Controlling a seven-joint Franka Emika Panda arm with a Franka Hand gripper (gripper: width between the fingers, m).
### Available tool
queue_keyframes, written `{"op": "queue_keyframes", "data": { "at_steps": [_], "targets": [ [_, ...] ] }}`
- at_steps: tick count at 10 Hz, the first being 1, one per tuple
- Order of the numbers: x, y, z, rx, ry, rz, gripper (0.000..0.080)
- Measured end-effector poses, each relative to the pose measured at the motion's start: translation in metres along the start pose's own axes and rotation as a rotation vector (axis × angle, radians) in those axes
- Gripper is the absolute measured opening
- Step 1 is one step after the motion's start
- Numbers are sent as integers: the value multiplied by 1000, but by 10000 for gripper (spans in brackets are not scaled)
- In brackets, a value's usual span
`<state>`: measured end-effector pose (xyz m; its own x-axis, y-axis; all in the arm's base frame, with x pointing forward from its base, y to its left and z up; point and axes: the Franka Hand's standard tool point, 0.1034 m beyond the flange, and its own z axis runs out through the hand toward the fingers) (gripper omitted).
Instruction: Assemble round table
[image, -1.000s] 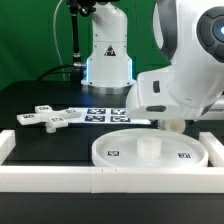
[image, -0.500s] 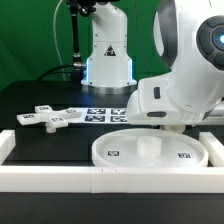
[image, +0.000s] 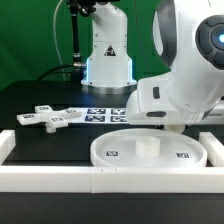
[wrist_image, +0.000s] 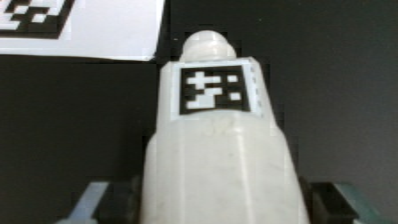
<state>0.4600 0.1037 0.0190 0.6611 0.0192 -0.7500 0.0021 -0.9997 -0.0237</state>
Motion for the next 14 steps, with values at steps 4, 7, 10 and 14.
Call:
{"op": "queue_keyframes", "data": {
  "at_steps": [4, 7, 10, 14],
  "targets": [
    [-30, 16, -47, 13, -8, -64, 406],
    [-26, 13, -43, 10, 6, -68, 406],
    [-20, 18, -60, 14, 164, -101, 406],
    [-21, 23, -102, 17, 416, -110, 407]
  ]
}}
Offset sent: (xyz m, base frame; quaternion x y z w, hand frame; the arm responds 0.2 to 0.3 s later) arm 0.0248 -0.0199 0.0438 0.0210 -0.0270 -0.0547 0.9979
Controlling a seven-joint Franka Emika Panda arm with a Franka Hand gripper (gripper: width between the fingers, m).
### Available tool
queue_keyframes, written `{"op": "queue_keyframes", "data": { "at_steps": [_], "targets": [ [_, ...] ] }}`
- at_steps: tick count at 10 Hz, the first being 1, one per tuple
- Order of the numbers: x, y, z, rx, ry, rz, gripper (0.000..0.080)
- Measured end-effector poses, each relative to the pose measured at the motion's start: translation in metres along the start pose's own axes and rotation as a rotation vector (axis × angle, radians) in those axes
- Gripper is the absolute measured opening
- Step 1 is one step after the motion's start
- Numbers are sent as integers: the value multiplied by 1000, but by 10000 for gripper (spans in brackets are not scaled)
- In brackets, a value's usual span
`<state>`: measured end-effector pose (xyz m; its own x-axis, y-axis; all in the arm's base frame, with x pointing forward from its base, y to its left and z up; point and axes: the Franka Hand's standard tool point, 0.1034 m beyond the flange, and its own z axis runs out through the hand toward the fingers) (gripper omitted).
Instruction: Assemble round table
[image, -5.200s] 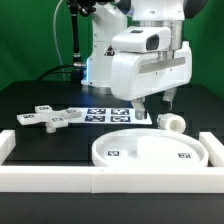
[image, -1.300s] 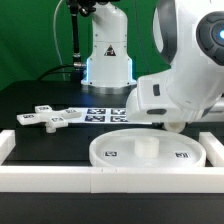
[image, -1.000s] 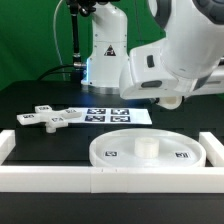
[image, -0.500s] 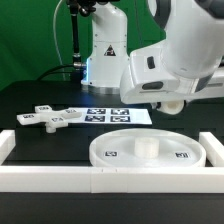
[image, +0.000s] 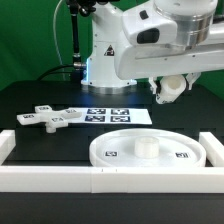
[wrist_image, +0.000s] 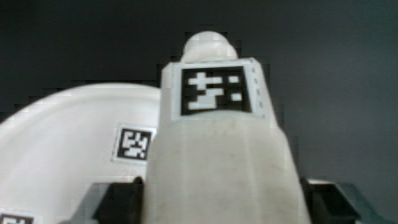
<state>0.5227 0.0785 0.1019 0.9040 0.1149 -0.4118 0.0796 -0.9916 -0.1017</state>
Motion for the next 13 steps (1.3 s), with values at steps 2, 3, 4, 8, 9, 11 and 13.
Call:
{"op": "queue_keyframes", "data": {
  "at_steps": [2, 3, 4, 8, 9, 11, 13],
  "targets": [
    [8, 2, -3, -14, 175, 2, 407],
    [12, 3, -4, -19, 244, 3, 407],
    [15, 6, -6, -26, 321, -3, 407],
    [31, 15, -37, -56, 592, -40, 407],
    [33, 17, -36, -65, 670, -40, 407],
    [33, 21, -37, -82, 783, -47, 407],
    [29, 30, -45, -140, 1001, -93, 407]
  ]
}}
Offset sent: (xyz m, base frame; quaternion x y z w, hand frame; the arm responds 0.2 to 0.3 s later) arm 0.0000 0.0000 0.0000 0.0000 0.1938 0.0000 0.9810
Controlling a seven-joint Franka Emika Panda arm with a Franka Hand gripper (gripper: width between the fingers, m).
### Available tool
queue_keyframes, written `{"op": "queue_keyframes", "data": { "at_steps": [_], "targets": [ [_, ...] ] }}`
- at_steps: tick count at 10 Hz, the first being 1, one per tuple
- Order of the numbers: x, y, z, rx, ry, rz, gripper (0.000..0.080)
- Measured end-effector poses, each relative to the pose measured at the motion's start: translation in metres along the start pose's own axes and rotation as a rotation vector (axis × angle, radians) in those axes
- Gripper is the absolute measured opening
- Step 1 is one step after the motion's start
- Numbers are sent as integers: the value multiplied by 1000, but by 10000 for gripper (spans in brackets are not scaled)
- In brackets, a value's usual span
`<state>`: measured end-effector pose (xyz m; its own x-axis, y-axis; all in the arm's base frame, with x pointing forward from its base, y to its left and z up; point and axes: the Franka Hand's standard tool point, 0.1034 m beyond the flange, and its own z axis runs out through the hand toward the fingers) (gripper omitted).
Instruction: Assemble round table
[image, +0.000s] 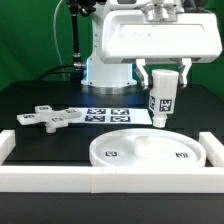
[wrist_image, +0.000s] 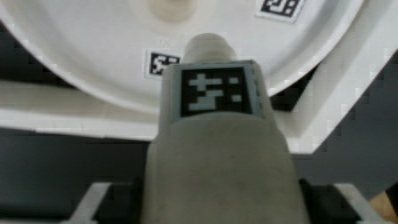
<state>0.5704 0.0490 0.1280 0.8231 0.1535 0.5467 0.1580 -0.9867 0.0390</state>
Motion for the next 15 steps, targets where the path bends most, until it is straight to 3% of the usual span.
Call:
{"op": "queue_keyframes", "data": {
  "at_steps": [1, 2, 3, 6, 11, 15],
  "targets": [
    [-8, 7, 0, -17, 45, -9, 407],
    [-18, 2, 6, 6, -56, -9, 407],
    [-13, 2, 5, 4, -43, -10, 407],
    [-28, 7, 19, 2, -67, -16, 407],
    [-29, 12, 27, 0, -73, -31, 407],
    [-44, 10, 33, 0, -79, -30, 407]
  ]
}}
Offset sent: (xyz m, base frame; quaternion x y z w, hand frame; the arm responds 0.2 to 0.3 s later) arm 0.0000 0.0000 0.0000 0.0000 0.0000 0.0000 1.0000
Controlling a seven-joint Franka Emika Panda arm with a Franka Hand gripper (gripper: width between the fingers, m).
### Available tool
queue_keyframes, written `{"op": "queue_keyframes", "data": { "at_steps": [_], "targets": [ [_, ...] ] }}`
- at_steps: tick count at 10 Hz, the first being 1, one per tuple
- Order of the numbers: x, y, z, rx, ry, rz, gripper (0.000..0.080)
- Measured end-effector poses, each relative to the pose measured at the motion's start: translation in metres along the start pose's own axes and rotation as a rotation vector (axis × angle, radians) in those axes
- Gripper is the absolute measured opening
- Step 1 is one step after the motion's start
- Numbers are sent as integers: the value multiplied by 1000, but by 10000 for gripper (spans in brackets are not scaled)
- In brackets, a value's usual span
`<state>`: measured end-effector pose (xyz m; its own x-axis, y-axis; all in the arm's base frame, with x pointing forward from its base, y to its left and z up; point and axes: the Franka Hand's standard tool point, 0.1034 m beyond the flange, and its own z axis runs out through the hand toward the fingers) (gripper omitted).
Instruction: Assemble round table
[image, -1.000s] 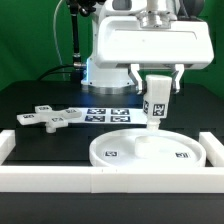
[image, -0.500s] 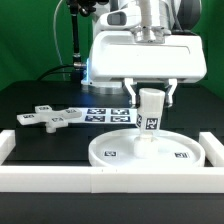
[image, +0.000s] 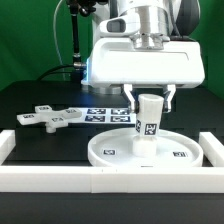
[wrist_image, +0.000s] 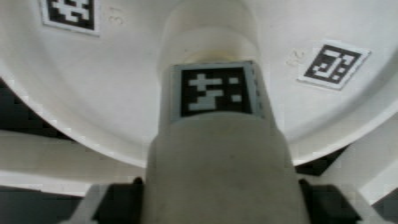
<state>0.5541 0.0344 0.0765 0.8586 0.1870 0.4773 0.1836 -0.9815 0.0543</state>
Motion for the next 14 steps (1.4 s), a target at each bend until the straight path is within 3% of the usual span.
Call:
{"op": "queue_keyframes", "data": {
  "at_steps": [3, 4, 5, 6, 10, 14],
  "targets": [
    [-2, 0, 0, -2, 6, -1, 407],
    [-2, 0, 0, -2, 6, -1, 577],
    [-2, 0, -1, -2, 5, -5, 577],
    [2, 1, -4, -3, 7, -14, 633],
    [24, 14, -35, -11, -8, -58, 649],
    [23, 14, -34, -10, -9, -59, 649]
  ]
}}
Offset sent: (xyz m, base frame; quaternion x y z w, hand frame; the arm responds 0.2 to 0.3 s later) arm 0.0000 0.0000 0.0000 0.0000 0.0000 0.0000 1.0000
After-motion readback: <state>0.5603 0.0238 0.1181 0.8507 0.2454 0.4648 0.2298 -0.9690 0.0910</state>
